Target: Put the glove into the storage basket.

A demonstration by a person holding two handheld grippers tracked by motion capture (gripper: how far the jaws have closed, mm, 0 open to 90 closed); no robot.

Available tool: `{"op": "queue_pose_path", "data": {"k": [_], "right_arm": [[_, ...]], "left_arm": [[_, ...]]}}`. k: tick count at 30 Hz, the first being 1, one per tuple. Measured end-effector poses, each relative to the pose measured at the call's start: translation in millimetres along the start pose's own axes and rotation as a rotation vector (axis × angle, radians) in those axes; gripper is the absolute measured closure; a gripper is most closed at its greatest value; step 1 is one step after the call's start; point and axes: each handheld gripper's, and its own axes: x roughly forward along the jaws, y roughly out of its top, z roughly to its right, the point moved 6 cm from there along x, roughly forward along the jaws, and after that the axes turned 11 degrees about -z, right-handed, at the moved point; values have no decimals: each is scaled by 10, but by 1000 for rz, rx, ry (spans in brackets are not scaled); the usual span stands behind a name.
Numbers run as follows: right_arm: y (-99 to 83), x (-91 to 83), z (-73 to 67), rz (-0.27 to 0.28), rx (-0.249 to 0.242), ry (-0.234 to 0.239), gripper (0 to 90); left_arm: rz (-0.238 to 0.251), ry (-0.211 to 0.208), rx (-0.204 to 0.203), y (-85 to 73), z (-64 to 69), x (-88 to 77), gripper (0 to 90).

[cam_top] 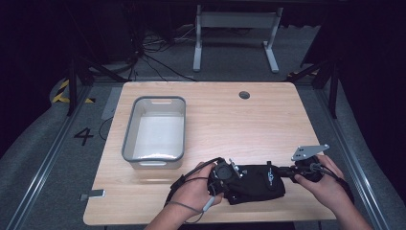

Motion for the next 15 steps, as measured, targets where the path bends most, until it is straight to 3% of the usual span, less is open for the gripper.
{"op": "queue_pose_path", "data": {"k": [8, 15], "right_arm": [[44, 69, 58, 11, -1, -12, 850], [48, 138, 77, 6, 0, -19, 849]], "left_arm": [[-16, 7, 15, 12, 55, 59, 884], [-44, -13, 20, 26, 62, 141, 884]]}}
